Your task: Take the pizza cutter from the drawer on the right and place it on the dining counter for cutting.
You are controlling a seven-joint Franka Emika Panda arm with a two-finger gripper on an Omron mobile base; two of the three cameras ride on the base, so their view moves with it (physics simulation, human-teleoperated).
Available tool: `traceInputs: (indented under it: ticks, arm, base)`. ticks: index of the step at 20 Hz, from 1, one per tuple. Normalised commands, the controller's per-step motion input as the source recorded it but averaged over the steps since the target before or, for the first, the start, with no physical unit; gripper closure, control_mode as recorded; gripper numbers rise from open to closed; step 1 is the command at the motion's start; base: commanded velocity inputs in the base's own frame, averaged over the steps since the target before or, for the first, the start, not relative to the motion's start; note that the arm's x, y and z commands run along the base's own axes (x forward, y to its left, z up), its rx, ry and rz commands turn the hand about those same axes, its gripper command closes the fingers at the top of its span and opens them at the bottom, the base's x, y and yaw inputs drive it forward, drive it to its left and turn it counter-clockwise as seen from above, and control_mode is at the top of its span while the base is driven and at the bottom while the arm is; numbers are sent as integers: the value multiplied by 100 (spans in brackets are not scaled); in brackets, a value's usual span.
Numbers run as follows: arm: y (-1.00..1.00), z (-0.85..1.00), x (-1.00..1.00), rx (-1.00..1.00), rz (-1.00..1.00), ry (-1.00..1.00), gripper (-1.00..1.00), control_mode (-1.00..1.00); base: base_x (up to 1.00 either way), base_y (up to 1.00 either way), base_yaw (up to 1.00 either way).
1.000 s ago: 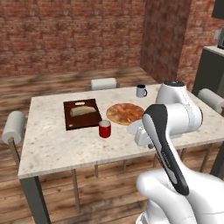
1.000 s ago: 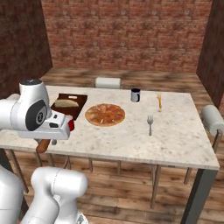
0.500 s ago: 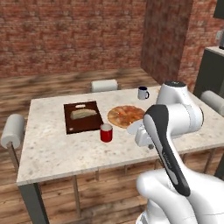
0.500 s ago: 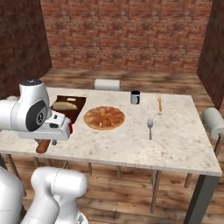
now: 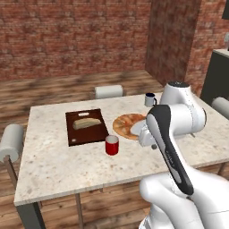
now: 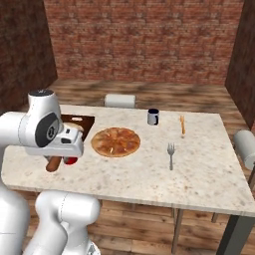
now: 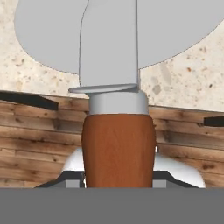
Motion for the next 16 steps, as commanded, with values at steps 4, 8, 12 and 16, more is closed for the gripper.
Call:
traceInputs:
  ticks: [4, 8, 12, 16]
  arm:
    - [-52, 0, 58, 2, 0, 0, 100, -100]
    - [-77, 0, 52, 3, 0, 0, 100, -100]
    - [-79, -2, 41, 3, 0, 0, 100, -100]
    - [-64, -26, 42, 1, 0, 0, 100, -100]
  base:
    - [0, 0, 0]
    - [0, 0, 0]
    - [0, 0, 0]
    - [0, 0, 0]
